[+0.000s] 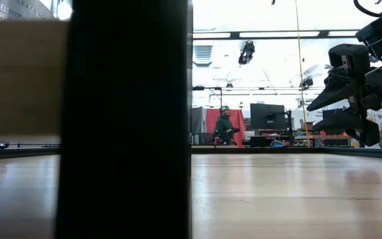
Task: Place canned beverage on shelf
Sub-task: Put the white pink soda can on the shelf aligned with the other white pink soda can
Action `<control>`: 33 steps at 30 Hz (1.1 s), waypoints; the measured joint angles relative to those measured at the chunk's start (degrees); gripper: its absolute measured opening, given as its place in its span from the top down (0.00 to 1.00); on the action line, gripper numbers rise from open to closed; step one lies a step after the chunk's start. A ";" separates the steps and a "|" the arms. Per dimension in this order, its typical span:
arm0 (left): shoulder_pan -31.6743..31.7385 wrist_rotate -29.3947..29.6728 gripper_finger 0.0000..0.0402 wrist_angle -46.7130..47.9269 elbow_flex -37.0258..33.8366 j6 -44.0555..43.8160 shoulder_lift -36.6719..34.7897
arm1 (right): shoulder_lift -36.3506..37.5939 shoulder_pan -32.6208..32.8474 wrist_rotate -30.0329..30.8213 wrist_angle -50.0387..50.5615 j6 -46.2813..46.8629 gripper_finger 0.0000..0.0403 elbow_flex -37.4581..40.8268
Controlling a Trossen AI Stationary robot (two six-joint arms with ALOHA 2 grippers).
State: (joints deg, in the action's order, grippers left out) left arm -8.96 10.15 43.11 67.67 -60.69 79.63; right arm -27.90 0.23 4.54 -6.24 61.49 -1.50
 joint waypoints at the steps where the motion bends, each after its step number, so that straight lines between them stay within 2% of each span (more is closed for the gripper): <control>1: 0.07 -0.06 0.00 3.78 3.52 -3.30 2.09 | 0.00 0.02 0.00 0.00 0.00 0.55 0.00; 4: 0.10 -0.48 0.00 14.87 13.58 -12.22 9.01 | 0.00 0.00 0.00 -0.02 0.00 0.55 0.00; 9: 0.34 -3.61 0.00 30.64 29.01 -21.83 20.67 | 0.00 0.00 0.00 0.00 0.00 0.55 0.00; 15: 0.49 -7.15 0.01 38.22 40.51 -28.19 30.32 | 0.00 0.02 0.01 -0.02 0.00 0.55 0.00; 19: 0.45 -10.70 0.02 38.53 42.35 -31.21 32.87 | 0.00 0.00 0.00 -0.02 0.00 0.55 0.00; 23: 0.45 -13.03 0.02 37.67 41.16 -34.77 33.32 | 0.02 0.02 0.00 -0.01 0.00 0.55 0.00; 33: 0.45 -14.61 0.02 32.56 36.52 -41.67 33.30 | 0.01 0.01 0.00 -0.01 0.01 0.55 0.00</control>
State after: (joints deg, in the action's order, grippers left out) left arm -8.51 -4.47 75.67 104.19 -102.35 112.92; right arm -27.89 0.24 4.54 -6.25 61.50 -1.50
